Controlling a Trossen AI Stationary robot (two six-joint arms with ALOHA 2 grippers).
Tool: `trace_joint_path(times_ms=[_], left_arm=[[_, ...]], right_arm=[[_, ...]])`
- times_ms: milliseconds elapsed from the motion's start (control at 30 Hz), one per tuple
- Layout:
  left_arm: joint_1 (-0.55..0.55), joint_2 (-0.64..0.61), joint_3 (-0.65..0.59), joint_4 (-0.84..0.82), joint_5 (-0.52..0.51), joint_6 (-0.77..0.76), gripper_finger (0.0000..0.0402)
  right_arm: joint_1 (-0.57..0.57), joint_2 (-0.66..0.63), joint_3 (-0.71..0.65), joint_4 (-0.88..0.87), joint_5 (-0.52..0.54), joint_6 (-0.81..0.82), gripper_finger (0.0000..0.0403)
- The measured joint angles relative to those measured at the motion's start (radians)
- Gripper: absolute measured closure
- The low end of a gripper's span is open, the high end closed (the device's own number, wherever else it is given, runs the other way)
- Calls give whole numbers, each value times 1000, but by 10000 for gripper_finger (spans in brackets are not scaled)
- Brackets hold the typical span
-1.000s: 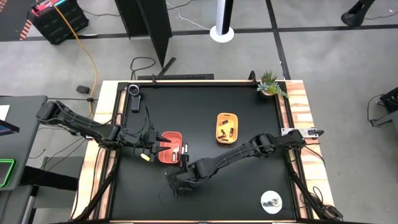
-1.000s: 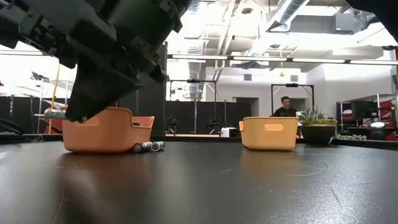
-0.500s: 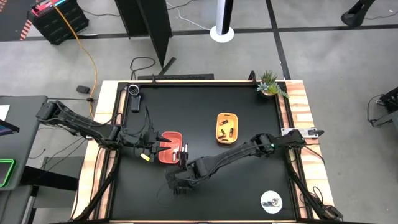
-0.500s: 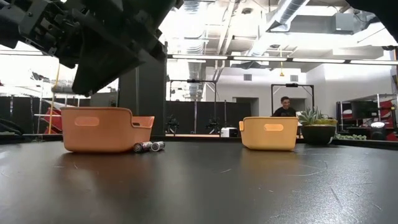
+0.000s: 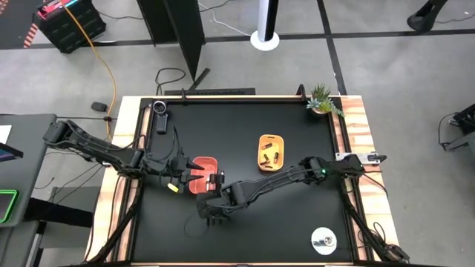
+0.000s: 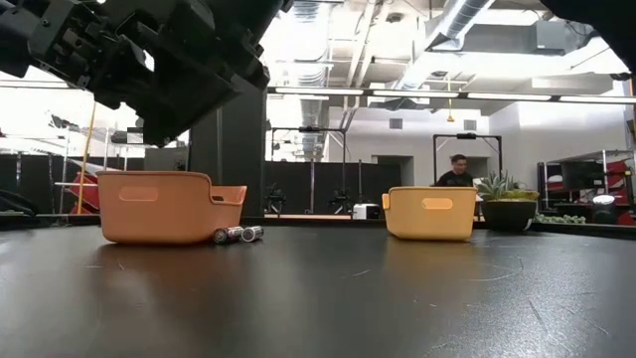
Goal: Sort batteries
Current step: Put the small silver battery into the orange bin, then put the big silver battery into the orange bin
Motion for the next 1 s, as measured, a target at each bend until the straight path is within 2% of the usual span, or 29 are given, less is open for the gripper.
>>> trace_joint_path(times_ms=[333, 433, 533, 800, 900, 1000], left_arm=[[0, 0, 0, 0, 0, 8, 270], [0, 0, 0, 0, 0, 8, 270], [0, 0, 0, 0, 0, 8, 270], [0, 0, 0, 0, 0, 9, 270], [0, 0, 0, -1, 0, 9, 270], [0, 0, 0, -2, 0, 9, 270]], right_arm=[[-53, 0, 0, -12, -1, -51, 382], [-84, 0, 0, -61, -1, -19, 369], [-111, 0, 0, -109, -3, 15, 329], [-116, 0, 0, -105, 1, -13, 176], [-114, -10, -3, -146, 30, -10, 148], [-111, -29, -1, -143, 38, -8, 144]])
